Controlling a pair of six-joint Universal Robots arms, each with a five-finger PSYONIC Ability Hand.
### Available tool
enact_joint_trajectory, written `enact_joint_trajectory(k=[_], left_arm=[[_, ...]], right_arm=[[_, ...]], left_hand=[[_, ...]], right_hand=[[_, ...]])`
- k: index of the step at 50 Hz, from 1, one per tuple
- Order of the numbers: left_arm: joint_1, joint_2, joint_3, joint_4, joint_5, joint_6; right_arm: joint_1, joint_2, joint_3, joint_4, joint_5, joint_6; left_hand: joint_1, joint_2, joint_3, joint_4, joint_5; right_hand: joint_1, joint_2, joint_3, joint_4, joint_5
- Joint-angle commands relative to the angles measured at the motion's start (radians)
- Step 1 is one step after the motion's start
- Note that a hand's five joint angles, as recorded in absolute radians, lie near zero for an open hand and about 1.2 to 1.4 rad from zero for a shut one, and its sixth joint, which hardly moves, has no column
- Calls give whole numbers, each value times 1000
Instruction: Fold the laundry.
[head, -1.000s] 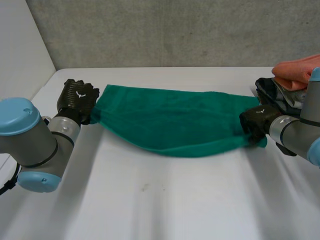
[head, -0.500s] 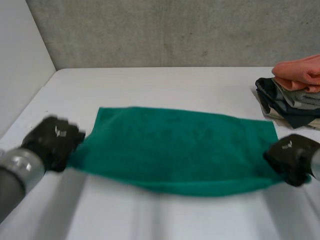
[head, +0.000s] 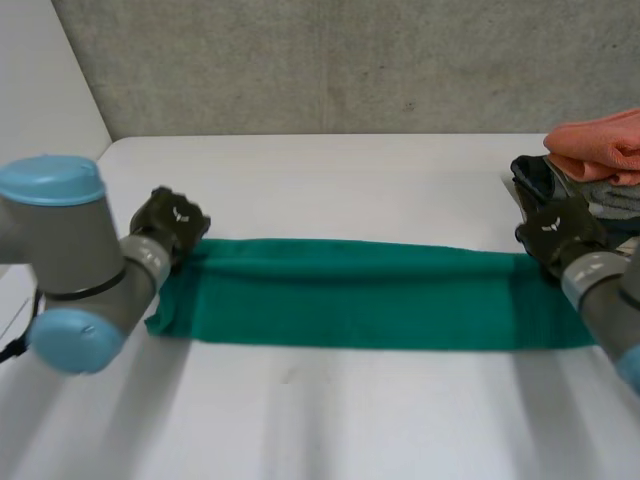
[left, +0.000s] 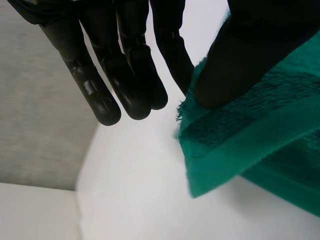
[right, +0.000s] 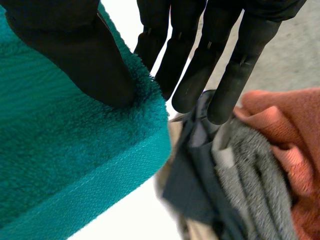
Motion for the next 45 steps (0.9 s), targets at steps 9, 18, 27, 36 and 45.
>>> enact_joint_trajectory(k=[9,18,27,36,45], left_arm=[[-56,-253,162,458,-49,13],[-90,-212,93,489,-67,29],[-63,46,-143,483,-52,-23],[29,86,-242,408,117,-206],[82,-61,-166,382,158,-241]], right_arm=[[41,269,-126,-323,42,0],[41,199,-88,-288,142,62],[21,-39,49,-15,-13,206],[-118,-121,162,145,-174,263],[-195,-113,216,90,-237,263]], left_hand=[[-350,-400,-397,-404,-369],[-974,-1023,-1020,-1028,-992],[-974,-1023,-1020,-1028,-992],[-967,-1017,-1013,-1021,-985],[-949,-999,-996,-1003,-968]], right_hand=[[-135,-189,-197,-207,-164],[-951,-1005,-1013,-1022,-980],[-951,-1005,-1013,-1022,-980],[-862,-915,-924,-933,-891],[-703,-757,-765,-775,-732]])
